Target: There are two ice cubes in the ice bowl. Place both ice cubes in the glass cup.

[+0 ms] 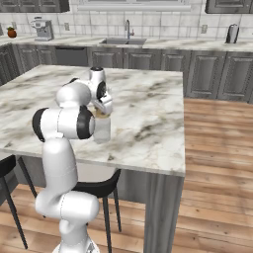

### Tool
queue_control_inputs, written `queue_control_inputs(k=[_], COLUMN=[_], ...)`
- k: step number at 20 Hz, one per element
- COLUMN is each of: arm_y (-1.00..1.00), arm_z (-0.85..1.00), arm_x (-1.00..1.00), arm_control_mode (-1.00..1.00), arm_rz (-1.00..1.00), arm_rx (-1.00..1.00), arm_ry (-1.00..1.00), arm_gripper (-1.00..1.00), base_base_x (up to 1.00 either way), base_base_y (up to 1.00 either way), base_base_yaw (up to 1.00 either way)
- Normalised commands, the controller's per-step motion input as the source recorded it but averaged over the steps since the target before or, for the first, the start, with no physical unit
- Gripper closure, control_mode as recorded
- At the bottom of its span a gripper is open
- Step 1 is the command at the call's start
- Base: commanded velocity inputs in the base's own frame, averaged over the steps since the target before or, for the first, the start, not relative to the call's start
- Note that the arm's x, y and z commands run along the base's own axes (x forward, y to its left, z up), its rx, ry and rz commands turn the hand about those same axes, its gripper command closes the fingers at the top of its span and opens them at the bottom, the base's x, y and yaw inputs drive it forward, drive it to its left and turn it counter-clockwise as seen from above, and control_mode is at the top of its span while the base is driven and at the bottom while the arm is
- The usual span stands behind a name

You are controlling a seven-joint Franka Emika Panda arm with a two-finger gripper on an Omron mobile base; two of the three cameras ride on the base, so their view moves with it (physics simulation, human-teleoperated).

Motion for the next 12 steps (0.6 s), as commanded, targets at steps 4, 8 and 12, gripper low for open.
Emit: queue_control_inputs(k=[4, 8, 12], arm_y=[0.07, 0.0, 0.0], arm_z=[-0.21, -0.12, -0.01], arm_x=[-0.28, -0.09, 0.0], arm_control_mode=[-1.0, -1.0, -1.0], arm_rz=[0.02, 0.01, 0.0], arm_rx=[0.0, 0.0, 0.0], arm_ry=[0.0, 0.0, 0.0], arm_gripper=[1.0, 1.0, 1.0], base_base_x=[0.0, 0.0, 0.0], base_base_y=[0.0, 0.0, 0.0], base_base_yaw=[0.0, 0.0, 0.0])
